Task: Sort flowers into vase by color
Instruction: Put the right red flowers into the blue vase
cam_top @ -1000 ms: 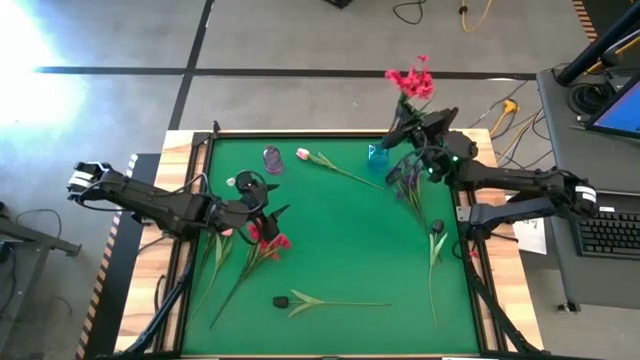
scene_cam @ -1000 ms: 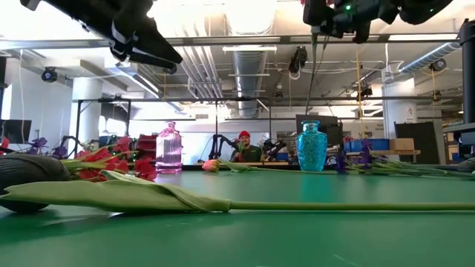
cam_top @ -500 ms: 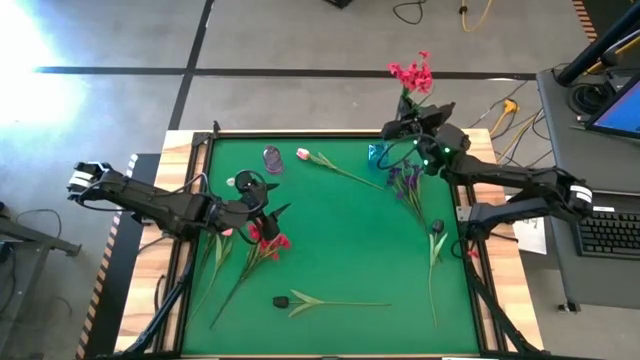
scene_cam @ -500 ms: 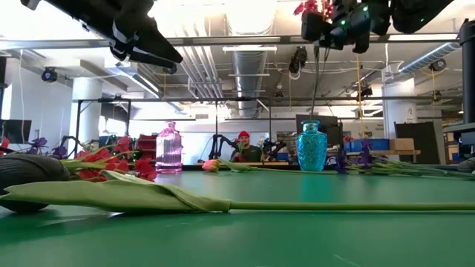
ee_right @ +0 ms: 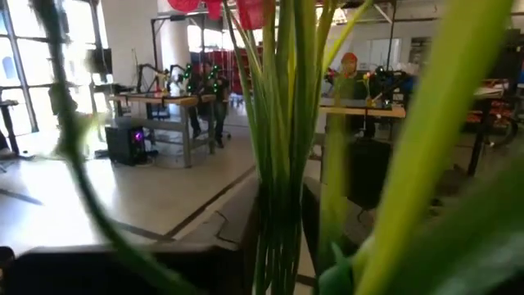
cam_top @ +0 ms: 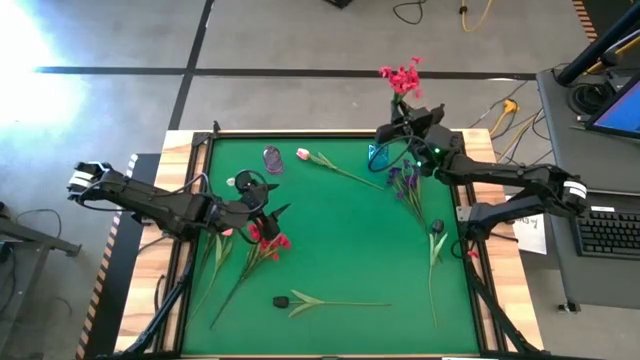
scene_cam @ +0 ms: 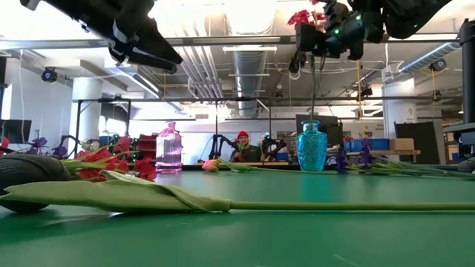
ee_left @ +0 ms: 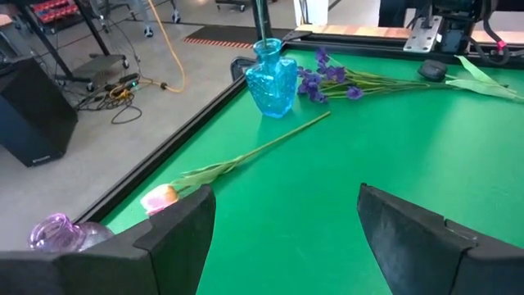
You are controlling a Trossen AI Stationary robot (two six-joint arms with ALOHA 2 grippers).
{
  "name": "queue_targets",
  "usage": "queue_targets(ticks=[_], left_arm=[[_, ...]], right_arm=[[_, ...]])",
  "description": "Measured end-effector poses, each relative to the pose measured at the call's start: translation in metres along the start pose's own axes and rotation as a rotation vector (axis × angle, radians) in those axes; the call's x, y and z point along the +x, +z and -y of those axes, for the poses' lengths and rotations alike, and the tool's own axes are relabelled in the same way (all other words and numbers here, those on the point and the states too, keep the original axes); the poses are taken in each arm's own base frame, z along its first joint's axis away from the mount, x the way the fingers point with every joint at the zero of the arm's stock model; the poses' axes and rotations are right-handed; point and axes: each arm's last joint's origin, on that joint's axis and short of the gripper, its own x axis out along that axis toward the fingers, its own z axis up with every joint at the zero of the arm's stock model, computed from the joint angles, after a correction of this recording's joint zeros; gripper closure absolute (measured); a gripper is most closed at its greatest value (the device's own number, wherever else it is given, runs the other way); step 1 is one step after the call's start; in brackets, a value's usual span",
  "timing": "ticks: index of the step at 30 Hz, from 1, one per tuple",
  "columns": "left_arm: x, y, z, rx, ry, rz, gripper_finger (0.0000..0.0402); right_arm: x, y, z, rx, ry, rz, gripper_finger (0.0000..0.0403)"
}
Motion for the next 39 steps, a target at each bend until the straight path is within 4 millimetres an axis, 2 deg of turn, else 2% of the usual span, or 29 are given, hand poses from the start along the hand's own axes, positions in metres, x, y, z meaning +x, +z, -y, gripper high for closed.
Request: queue_targets(ticks=[12, 25, 34, 39], left_arm=[[0.0, -0.001, 0.0, 0.0, 0.002, -0.005, 0.0119], [0.0, -0.001, 0.0, -0.002, 0.001, -0.006, 0.0119], [0.0, -0.001, 0.0, -0.008, 0.001, -0.006, 0.0119], [0.0, -0.001, 0.0, -0.026, 0.001, -0.006, 0.0119]], right_arm=[[-0.001, -0.009, 0.0, -0.014, 0.005, -0.077, 0.0248], [-0.003, -0.009, 0.002, -0.013, 0.006, -0.105, 0.0197], [-0.016, -0.003, 0.013, 0.023, 0.008, -0.17, 0.015], [-0.026, 0.001, 0.019, 0.07, 0.086, -0.22, 0.012]])
